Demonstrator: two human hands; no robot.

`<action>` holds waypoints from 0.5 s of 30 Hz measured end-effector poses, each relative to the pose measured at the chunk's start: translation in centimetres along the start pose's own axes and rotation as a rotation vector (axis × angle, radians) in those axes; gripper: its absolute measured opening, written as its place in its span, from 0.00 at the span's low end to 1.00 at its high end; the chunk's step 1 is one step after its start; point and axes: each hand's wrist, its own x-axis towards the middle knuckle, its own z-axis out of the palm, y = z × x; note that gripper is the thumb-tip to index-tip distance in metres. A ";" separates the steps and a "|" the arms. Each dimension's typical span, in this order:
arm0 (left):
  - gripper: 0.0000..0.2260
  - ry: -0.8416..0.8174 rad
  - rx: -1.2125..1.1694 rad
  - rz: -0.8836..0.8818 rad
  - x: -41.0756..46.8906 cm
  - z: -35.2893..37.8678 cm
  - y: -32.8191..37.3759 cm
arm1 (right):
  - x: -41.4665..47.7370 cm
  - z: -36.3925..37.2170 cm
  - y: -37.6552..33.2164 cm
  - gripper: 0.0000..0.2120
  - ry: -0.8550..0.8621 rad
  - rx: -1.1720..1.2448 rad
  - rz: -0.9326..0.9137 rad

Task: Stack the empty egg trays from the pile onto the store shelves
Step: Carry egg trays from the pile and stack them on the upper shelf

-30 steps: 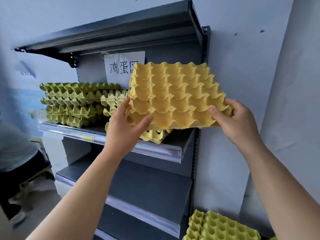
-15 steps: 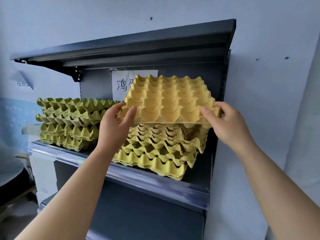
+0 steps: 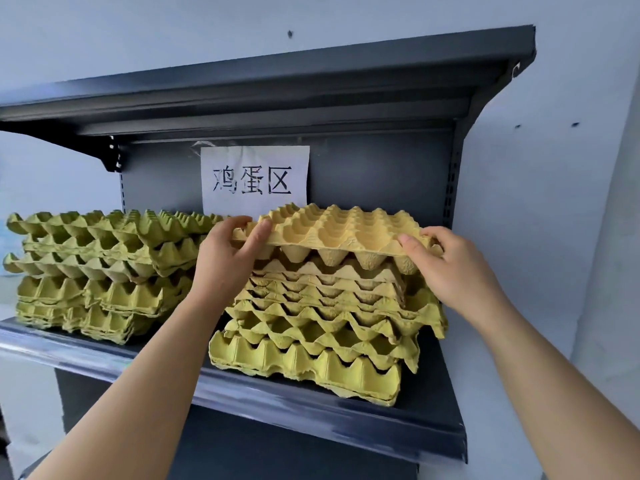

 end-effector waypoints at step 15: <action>0.30 -0.077 0.320 0.255 -0.1 0.5 -2.6 | -2.2 0.8 -1.5 0.30 0.074 -0.216 0.154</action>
